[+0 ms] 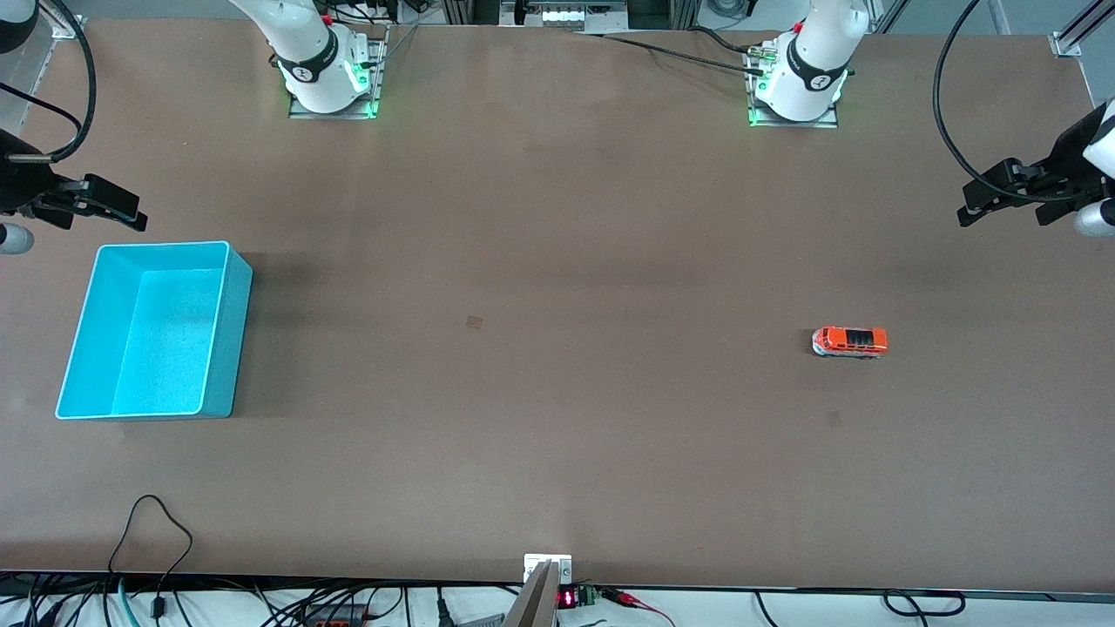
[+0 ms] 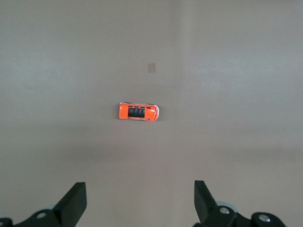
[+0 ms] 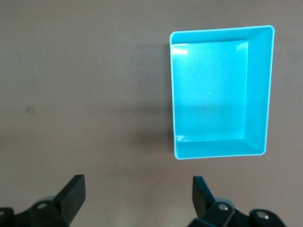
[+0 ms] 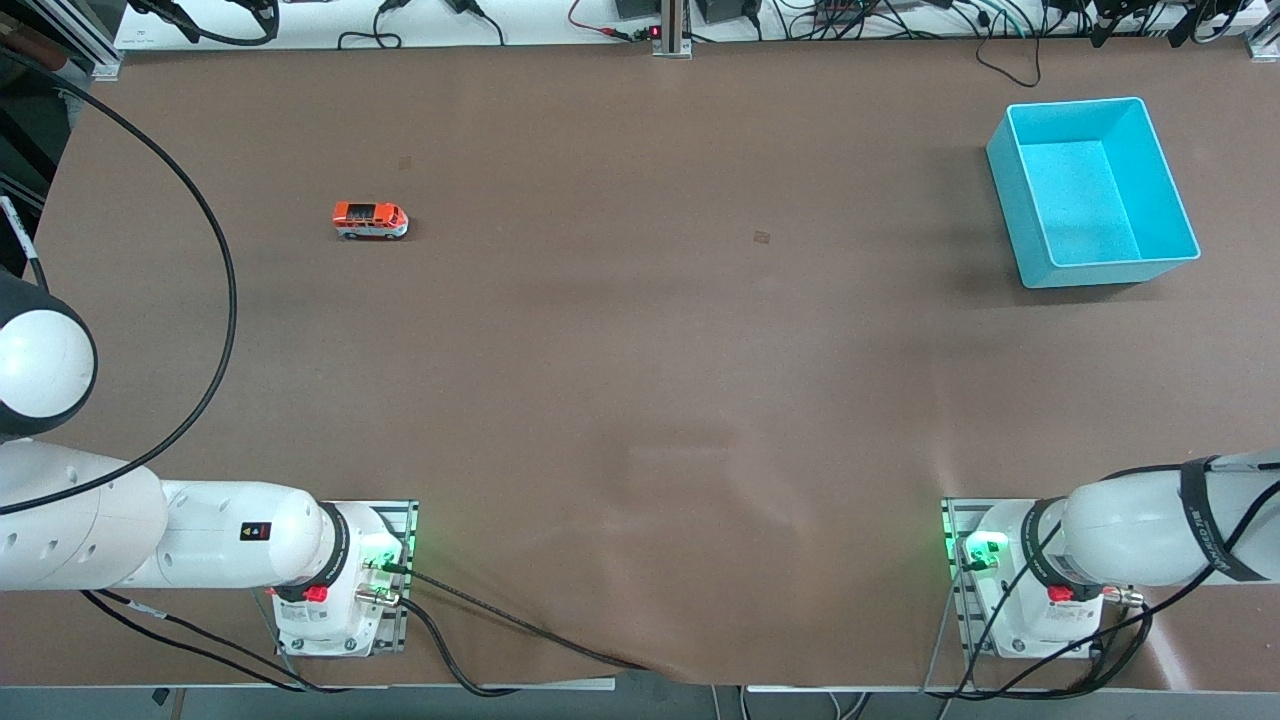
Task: Wind up bus and store in blue box
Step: 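Move the left gripper toward the orange toy bus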
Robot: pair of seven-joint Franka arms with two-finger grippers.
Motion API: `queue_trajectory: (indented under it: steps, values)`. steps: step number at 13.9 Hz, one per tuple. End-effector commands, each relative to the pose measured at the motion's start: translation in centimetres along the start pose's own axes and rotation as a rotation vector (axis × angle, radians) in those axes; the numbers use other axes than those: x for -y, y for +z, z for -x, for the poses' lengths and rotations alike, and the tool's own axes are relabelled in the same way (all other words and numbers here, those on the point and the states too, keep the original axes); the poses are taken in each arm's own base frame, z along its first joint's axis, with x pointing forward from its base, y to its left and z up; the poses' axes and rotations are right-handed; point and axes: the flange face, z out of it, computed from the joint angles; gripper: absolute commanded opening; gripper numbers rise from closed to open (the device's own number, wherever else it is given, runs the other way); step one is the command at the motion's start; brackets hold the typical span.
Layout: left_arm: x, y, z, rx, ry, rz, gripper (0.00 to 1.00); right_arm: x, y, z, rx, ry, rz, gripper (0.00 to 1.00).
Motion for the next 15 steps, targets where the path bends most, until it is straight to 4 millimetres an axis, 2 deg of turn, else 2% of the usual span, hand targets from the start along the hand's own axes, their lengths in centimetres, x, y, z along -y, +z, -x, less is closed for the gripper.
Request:
queue_trajectory:
  steps: [1, 3, 4, 6, 7, 8, 10, 12, 15]
  values:
    - [-0.1, -0.1, 1.4, 0.006, -0.015, 0.008, 1.0, -0.1, 0.0, 0.3, 0.0, 0.012, -0.022, 1.0]
    - [-0.2, 0.3, 0.9, 0.008, -0.016, 0.005, 1.0, -0.1, 0.0, 0.3, 0.0, 0.012, -0.021, 1.0]
    - [-0.3, 1.6, 0.2, 0.033, -0.012, 0.004, 1.0, 0.0, 0.1, 0.3, 0.002, 0.011, -0.022, 1.0]
    - [-0.9, 3.7, -0.7, 0.075, -0.011, 0.009, 1.0, 0.6, 1.5, -0.5, 0.028, -0.009, -0.02, 1.0]
    - [-1.7, 6.5, -1.7, 0.13, 0.001, 0.005, 1.0, 1.0, 1.9, -0.6, 0.037, -0.016, -0.017, 1.0]
    - [-3.3, 9.2, -2.4, 0.195, 0.024, -0.002, 1.0, 1.1, 2.8, -0.9, 0.063, -0.018, -0.016, 1.0]
    - [-4.2, 10.7, -2.8, 0.232, 0.056, -0.004, 1.0, 1.0, 4.6, -1.2, 0.129, -0.018, -0.019, 1.0]
    - [-4.2, 13.6, -3.7, 0.274, 0.077, -0.004, 1.0, 1.1, 5.4, -1.2, 0.16, -0.018, -0.018, 1.0]
    - [-2.8, 18.7, -4.8, 0.336, 0.299, 0.034, 1.0, 0.9, 5.5, -1.1, 0.167, -0.025, -0.016, 1.0]
